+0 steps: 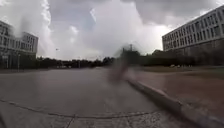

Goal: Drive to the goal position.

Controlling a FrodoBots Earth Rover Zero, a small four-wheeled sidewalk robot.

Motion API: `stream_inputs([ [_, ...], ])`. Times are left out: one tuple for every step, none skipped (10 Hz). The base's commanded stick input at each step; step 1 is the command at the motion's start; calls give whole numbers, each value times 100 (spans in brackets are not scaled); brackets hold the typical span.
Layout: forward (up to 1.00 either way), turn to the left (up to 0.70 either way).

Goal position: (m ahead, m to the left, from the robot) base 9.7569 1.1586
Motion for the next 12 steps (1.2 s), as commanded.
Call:
stream_inputs([
  [70,3],
  [70,4],
  [70,5],
  [70,5],
  [70,2],
  [70,2],
  [70,2],
  [70,0],
  [70,2],
  [70,0],
  [70,0],
  [70,2],
])
